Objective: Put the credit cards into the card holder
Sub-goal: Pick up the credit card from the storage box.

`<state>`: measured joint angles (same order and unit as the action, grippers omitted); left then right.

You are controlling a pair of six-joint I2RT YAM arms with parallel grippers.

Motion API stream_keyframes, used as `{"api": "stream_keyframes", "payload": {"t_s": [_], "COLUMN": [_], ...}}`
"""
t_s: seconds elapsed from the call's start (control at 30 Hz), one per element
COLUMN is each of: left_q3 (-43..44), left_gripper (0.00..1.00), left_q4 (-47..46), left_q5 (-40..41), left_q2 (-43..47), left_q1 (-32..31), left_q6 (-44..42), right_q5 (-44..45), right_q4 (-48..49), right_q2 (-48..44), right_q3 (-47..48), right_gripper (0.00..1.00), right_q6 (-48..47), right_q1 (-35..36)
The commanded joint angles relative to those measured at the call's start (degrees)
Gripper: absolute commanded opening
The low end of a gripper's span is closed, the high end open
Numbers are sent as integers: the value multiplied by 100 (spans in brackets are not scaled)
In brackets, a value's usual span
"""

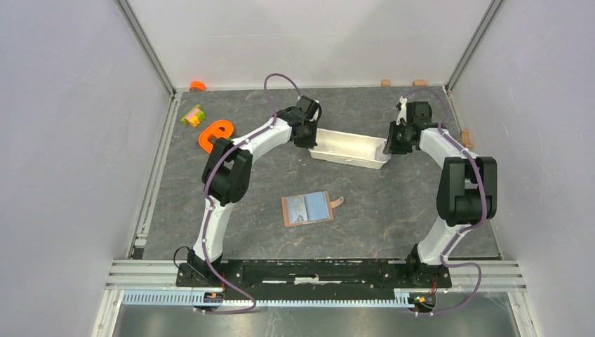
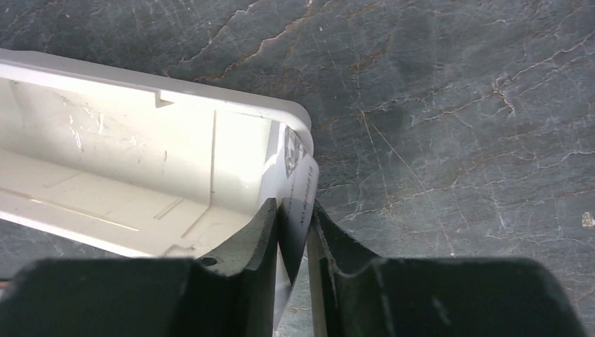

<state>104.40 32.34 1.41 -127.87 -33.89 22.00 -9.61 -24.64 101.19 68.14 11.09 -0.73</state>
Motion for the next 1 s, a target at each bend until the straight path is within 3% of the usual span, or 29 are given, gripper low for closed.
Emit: {"api": "stream_keyframes", "payload": {"t_s": [0.0, 0.2, 0.43, 0.63, 0.73, 0.9, 0.97], "left_q3": [248, 318, 431, 464, 509, 529, 505], "left_gripper": [11, 10, 9, 14, 22, 59, 70], "left_q4": [431, 502, 606, 633, 633, 631, 612], "left_q5": [295, 275, 260, 219, 152, 32, -18], "left_q2": [-52, -77, -136, -136, -80, 224, 447], "left_q1": [102, 102, 97, 110, 105, 110, 104], "left_q6": [-224, -154, -121, -8, 37, 15, -19], "right_q5": [456, 292, 191, 22, -169, -777, -965], "right_q4": [-31, -101, -167, -276, -351, -320, -235], "right_q2": [-269, -378, -527, -910, -1161, -1726, -2020], "right_q3": [205, 270, 305, 444, 519, 354, 144], "right_gripper": [23, 20, 0, 0, 0, 0, 0], "right_q6": [-219, -222, -222, -152, -119, 76, 229], "right_q1": [-164, -164, -164, -164, -164, -132, -40]}}
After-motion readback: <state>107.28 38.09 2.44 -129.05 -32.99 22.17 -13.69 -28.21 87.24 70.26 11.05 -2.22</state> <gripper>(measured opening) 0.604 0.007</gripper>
